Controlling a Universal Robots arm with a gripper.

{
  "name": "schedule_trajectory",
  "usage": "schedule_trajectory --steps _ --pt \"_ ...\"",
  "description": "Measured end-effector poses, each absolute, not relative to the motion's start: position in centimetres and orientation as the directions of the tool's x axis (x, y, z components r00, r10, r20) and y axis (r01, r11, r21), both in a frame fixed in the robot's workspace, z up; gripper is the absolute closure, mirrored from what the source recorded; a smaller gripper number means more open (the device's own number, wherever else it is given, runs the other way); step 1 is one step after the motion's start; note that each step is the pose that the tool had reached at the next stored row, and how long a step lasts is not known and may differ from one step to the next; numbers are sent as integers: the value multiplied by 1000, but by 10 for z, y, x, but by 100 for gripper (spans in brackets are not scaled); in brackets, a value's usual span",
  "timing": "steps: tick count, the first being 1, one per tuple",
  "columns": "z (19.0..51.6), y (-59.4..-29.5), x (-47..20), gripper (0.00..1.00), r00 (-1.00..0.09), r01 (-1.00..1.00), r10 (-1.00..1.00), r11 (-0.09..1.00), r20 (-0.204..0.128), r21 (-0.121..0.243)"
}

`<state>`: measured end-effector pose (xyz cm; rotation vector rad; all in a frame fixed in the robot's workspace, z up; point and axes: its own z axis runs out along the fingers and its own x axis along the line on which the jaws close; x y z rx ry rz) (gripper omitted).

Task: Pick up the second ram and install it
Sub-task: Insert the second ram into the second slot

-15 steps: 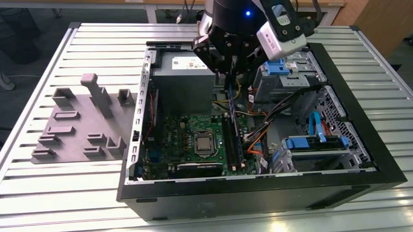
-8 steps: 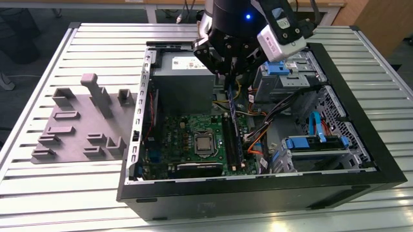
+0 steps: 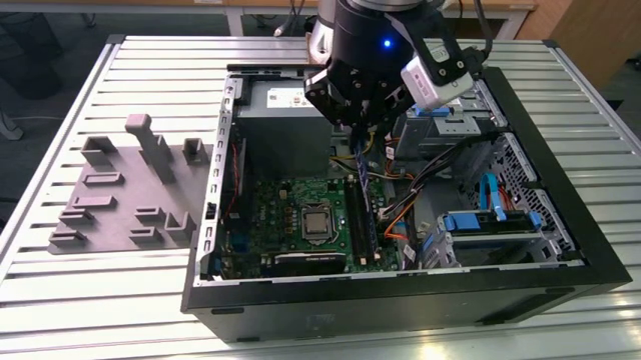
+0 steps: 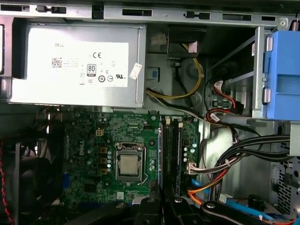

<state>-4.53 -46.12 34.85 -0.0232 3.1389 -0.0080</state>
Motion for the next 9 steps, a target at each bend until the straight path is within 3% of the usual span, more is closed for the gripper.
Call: schedule_trajectory --steps 9 --pt "332 -462 -45 86 -1000 -15 -15 1000 -3 -5"
